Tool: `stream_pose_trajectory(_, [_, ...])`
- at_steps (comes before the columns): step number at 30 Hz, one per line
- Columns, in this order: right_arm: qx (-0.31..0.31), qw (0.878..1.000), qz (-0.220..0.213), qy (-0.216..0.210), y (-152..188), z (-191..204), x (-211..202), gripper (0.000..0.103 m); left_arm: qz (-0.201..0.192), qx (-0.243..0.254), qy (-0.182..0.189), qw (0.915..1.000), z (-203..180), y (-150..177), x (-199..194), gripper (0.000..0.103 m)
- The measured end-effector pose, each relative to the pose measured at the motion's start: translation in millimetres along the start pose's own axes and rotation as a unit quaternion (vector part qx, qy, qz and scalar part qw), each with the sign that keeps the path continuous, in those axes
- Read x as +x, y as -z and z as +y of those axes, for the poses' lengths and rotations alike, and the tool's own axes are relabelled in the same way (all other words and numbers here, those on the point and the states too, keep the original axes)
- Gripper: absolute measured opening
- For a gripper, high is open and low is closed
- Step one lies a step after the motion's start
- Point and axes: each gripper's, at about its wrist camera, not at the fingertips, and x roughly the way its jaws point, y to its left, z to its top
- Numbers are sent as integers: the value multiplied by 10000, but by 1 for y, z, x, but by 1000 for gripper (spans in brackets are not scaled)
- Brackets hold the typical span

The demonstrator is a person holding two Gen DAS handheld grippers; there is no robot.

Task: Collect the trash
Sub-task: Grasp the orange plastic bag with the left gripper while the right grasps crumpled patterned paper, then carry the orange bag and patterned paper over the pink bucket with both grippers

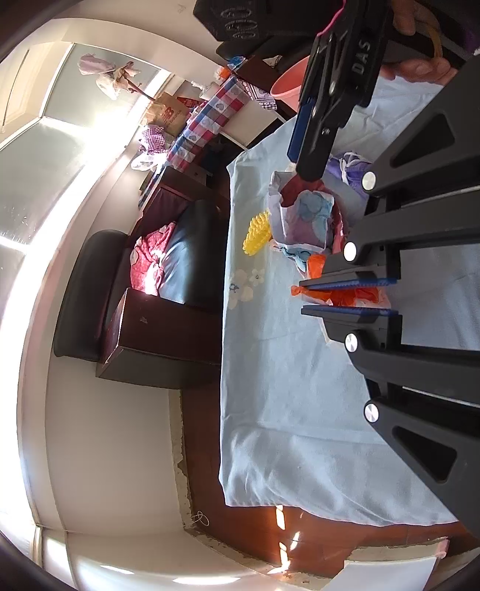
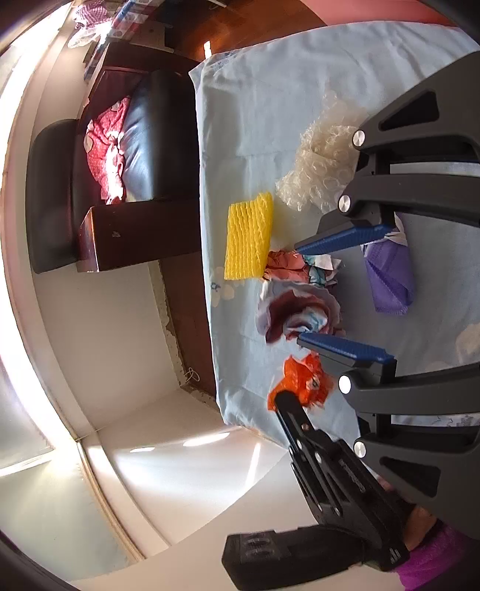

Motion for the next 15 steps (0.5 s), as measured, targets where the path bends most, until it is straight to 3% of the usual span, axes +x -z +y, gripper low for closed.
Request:
stream_pose_trajectory(6, [214,9994,19,-278,-2,-7,14,45,16,65,-60,10000,-4,6,-9,7])
stream_pose_trajectory(7, [168,9992,33,-365,-1,-4,15,41,11,59,-74,10000,-5,8,-11,7])
stream_pose_trajectory(8, [98,9991,80,-395,-1,-1,15,21,9,50,-78,10000,-6,8,-13,7])
stream_pose_trajectory(11, [2,9993,146,-355,2,3,15,3,17,64,-121,9999,-8,10,-16,7])
stream_pose_trajectory(15, [159,9990,-13,-429,7,3,0,2,-44,148,-182,9997,-12,9,-30,7])
